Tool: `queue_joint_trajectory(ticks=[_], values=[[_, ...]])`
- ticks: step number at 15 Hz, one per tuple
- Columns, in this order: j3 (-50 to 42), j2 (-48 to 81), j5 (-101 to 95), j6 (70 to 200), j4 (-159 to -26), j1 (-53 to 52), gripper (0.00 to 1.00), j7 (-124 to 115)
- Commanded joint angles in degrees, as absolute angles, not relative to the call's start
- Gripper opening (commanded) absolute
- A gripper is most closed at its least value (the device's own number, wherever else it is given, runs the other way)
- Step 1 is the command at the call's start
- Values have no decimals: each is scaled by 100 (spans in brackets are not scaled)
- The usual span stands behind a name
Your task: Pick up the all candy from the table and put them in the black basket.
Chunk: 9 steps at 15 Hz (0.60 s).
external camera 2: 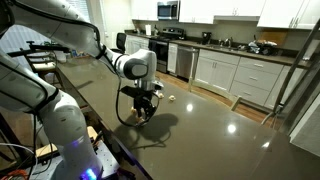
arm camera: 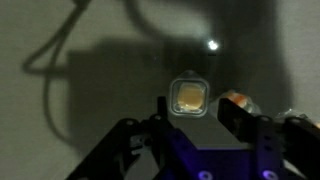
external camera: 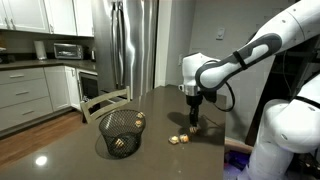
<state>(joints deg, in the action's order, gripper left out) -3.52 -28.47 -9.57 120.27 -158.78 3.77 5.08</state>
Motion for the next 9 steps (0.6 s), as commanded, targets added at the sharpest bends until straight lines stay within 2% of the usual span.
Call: queue_joint_trajectory(ticks=[1,2,4,5,8,9], values=[[-313,-2716,-1068,12135,-15855,437,75,425],[-313,-2709,-1068,12124,-15853,437,60,428],[-315,-2689,-1065,12119,-15853,438,57,425],[-319,-2681,-1059,12115,-15852,436,64,434],[-320,-2652,-1059,12106,-15848,434,42,438],[-317,-2639,-1060,12092,-15844,436,42,430]])
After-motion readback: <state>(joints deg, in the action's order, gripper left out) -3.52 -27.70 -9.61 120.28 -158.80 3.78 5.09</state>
